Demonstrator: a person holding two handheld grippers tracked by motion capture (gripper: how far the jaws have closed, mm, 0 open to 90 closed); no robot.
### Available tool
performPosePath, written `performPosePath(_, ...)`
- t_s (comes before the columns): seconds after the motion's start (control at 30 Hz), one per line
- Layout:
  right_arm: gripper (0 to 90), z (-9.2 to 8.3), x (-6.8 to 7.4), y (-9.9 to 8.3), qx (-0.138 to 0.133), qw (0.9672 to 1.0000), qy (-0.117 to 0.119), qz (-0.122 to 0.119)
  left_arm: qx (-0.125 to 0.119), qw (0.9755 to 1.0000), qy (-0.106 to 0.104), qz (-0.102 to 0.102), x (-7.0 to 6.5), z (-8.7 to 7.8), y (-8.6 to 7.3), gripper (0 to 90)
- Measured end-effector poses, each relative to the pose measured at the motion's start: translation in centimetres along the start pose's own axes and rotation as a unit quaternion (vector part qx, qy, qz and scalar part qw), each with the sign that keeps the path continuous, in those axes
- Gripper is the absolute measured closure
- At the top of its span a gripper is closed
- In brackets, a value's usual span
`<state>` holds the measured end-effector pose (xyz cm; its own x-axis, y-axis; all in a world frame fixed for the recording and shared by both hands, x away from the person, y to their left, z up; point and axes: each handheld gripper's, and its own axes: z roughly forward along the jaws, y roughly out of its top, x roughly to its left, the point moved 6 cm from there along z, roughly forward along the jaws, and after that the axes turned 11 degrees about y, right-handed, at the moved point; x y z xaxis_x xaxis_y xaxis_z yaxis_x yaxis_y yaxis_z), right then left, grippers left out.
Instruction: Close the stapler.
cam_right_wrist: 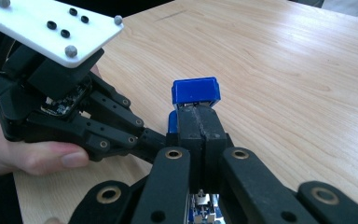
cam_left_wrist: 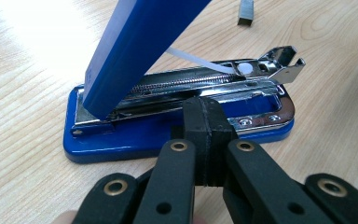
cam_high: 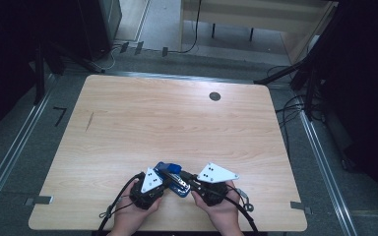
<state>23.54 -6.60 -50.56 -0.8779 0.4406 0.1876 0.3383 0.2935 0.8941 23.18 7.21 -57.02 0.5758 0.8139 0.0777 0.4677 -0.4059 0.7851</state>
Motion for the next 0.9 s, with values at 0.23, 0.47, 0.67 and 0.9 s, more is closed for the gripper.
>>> performPosePath(0.23,90.0,0.3,0.0,0.6,-0.002,1.0,0.002,-0.005,0.0,1.0,0.0,0.001,0.0,0.0,0.0,90.0)
performPosePath(0.47,90.0,0.6,0.0,1.2,-0.004,0.9999,0.001,-0.01,0.0,1.0,-0.001,0.0,0.0,0.0,0.0,90.0)
performPosePath(0.67,90.0,0.9,0.1,1.7,-0.005,0.9999,0.003,-0.013,0.0,1.0,-0.001,0.001,0.0,0.0,0.0,90.0)
performPosePath(0.9,90.0,1.3,0.0,2.3,-0.007,0.9998,0.002,-0.017,-0.002,1.0,-0.001,0.0,0.0,0.0,0.0,90.0)
